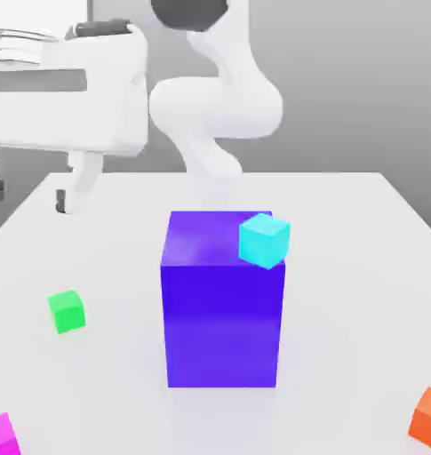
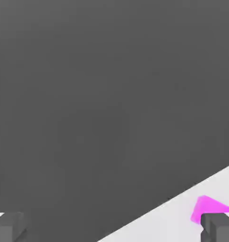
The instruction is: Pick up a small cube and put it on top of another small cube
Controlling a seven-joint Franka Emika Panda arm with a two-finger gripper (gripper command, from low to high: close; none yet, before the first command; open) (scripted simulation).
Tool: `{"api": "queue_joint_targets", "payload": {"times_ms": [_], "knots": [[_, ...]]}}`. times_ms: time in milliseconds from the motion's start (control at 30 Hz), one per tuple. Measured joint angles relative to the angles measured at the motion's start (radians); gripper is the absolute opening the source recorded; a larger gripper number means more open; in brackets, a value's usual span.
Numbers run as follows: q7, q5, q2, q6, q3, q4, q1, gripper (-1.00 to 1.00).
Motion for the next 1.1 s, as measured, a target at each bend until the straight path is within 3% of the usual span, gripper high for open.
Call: {"api": "queue_joint_targets", "payload": {"times_ms": [433,567,600,800,933,1100], "knots": [[0.076,0.123,0.476,0.111,-0.05,0.06,-0.13,0.0],[0.062,0.156,0.621,0.207,-0.025,0.091,-0.159,0.0],[0.059,0.161,0.641,0.222,-0.02,0.095,-0.163,-1.0],[0.057,0.163,0.652,0.23,-0.018,0.098,-0.165,-1.0],[0.072,0.142,0.551,0.153,-0.039,0.074,-0.149,-1.0],[0.17,0.096,0.39,0.13,-0.12,-0.065,-0.136,-1.0]]}}
